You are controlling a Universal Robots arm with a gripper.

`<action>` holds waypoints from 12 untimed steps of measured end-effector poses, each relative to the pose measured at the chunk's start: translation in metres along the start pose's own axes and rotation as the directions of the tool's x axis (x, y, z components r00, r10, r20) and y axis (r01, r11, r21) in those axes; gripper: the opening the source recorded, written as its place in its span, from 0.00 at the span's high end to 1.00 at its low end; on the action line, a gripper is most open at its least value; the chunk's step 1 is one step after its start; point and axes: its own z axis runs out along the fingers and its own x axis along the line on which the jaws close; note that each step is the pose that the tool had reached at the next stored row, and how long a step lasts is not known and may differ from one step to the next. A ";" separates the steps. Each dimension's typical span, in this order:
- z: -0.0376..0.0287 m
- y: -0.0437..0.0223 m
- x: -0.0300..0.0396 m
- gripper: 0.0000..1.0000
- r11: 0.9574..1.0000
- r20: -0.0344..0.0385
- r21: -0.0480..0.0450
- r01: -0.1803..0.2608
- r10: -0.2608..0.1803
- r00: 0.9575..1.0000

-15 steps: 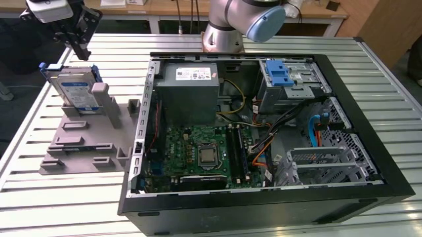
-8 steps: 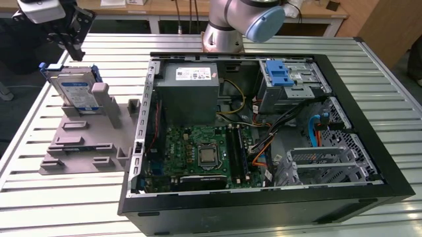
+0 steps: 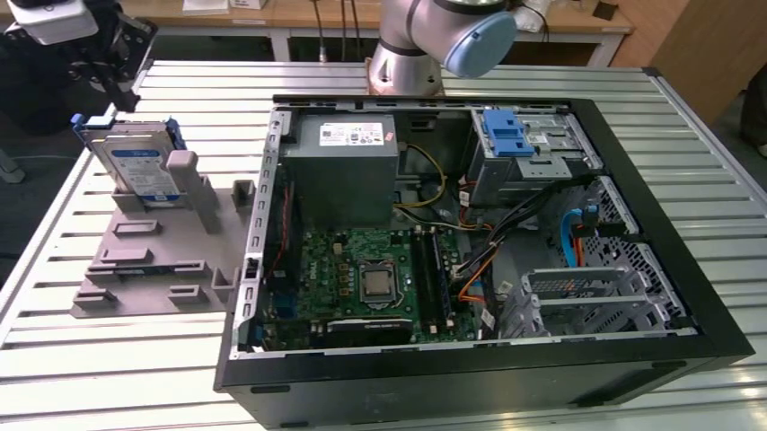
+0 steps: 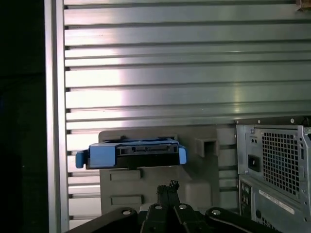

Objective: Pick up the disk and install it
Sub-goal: 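Reach for the disk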

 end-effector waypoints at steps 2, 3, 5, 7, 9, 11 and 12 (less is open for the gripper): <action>0.0013 0.0008 0.0042 0.89 1.000 0.000 0.000 0.000 0.000 1.000; 0.0020 0.0012 0.0063 0.89 1.000 0.000 0.000 0.000 0.000 1.000; 0.0033 0.0018 0.0101 0.89 1.000 0.000 0.000 0.000 0.000 1.000; 0.0046 0.0022 0.0141 0.89 1.000 0.000 0.000 0.000 0.000 1.000; 0.0057 0.0025 0.0182 0.89 1.000 0.000 0.000 0.000 0.000 1.000; 0.0070 0.0031 0.0225 0.89 1.000 0.000 0.000 0.000 0.000 1.000; 0.0078 0.0034 0.0243 0.89 1.000 0.000 0.000 0.000 0.000 1.000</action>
